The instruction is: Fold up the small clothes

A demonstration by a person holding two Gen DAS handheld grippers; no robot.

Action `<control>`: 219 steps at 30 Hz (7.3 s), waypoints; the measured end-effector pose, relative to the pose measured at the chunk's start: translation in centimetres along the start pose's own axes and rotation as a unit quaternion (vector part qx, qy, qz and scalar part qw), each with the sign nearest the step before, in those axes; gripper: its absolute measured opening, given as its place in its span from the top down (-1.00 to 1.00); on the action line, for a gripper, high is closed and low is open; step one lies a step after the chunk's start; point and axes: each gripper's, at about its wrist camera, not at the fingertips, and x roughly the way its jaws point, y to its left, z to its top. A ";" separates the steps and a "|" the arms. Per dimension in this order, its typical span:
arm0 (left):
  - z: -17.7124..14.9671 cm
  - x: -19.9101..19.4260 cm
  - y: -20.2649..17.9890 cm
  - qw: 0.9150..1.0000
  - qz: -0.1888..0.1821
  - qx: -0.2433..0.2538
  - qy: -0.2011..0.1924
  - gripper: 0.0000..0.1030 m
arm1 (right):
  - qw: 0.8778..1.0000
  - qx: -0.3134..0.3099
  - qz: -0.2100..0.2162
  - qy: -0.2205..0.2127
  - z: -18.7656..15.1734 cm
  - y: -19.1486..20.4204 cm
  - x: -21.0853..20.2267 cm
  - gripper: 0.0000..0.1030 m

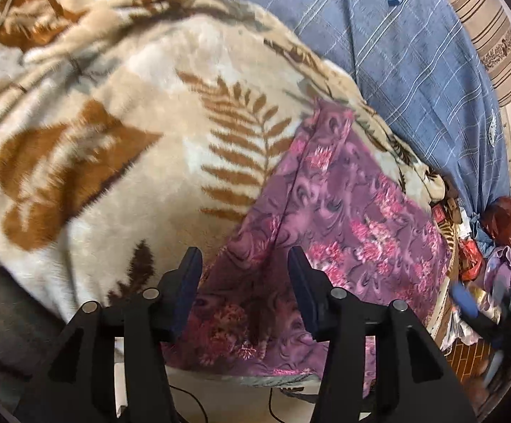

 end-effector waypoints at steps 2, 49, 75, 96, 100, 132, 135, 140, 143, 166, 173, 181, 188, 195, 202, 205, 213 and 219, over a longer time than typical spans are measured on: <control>-1.0 0.8 -0.1 1.000 -0.021 0.001 0.016 0.05 | 1.000 0.000 0.003 0.028 1.2 0.6 2.6 -0.40; -9.5 -10.1 -19.2 0.937 -0.153 0.289 -0.120 0.90 | 0.992 -0.098 -0.017 0.077 9.2 5.2 3.0 0.78; -13.0 4.6 -31.2 0.927 -0.135 0.334 0.100 -0.04 | 0.991 0.122 -0.050 -0.028 6.2 -20.3 -10.8 0.84; -19.2 10.4 -34.7 0.905 -0.010 0.415 0.096 0.96 | 0.988 0.137 -0.022 -0.068 5.9 -22.0 -14.1 -0.02; -18.9 10.5 -34.7 0.906 -0.014 0.412 0.097 0.96 | 0.990 0.120 -0.016 -0.070 6.2 -21.2 -13.8 -0.05; -9.5 1.3 -27.3 0.940 -0.178 0.275 0.094 -0.30 | 0.981 0.166 -0.073 -0.063 5.1 -23.3 -13.9 -0.30; -5.7 3.1 -23.6 0.963 -0.146 0.204 0.096 -0.30 | 0.979 0.175 -0.079 -0.061 4.3 -22.8 -13.7 -0.30; -2.4 8.1 -20.2 0.965 -0.161 0.157 0.132 -0.30 | 0.977 0.197 -0.059 -0.065 0.5 -21.9 -12.9 -0.30; -2.0 11.1 -19.6 0.956 -0.206 0.142 0.156 -0.28 | 0.974 0.209 -0.075 -0.041 -0.6 -22.3 -11.4 -0.29; -3.7 8.1 -17.8 0.954 -0.238 0.106 0.148 0.60 | 0.993 0.114 -0.031 -0.015 -0.3 -19.4 -9.1 0.55; -3.1 1.8 -14.3 0.970 -0.207 0.111 0.066 0.60 | 0.997 0.068 0.029 -0.026 -0.8 -13.3 -7.1 0.56; 2.7 -2.2 -12.7 0.977 -0.184 0.102 0.022 0.60 | 0.998 0.032 0.057 -0.024 3.8 -5.9 -3.6 0.56; 10.1 -4.8 -15.5 0.970 -0.206 0.125 0.005 0.61 | 0.995 -0.001 0.074 -0.059 9.5 -1.8 -5.1 0.56; 12.8 3.8 -16.1 0.969 -0.196 0.149 0.031 0.60 | 0.995 0.030 0.073 -0.064 12.7 -7.6 -1.5 0.56; 13.4 15.3 -10.6 0.985 -0.118 0.044 0.119 0.27 | 0.983 0.177 0.048 0.010 12.1 -18.6 6.5 0.18; 13.7 12.8 -11.1 0.990 -0.091 0.074 0.073 0.17 | 0.985 0.165 0.040 0.009 12.2 -18.6 6.2 0.08; 12.2 10.2 -11.3 0.981 -0.094 0.138 0.094 -0.02 | 0.987 0.158 0.003 -0.007 9.7 -17.1 2.4 -0.15; 8.6 8.3 -9.4 0.978 -0.114 0.139 0.107 -0.02 | 0.988 0.150 -0.009 0.032 5.0 -15.9 2.7 -0.14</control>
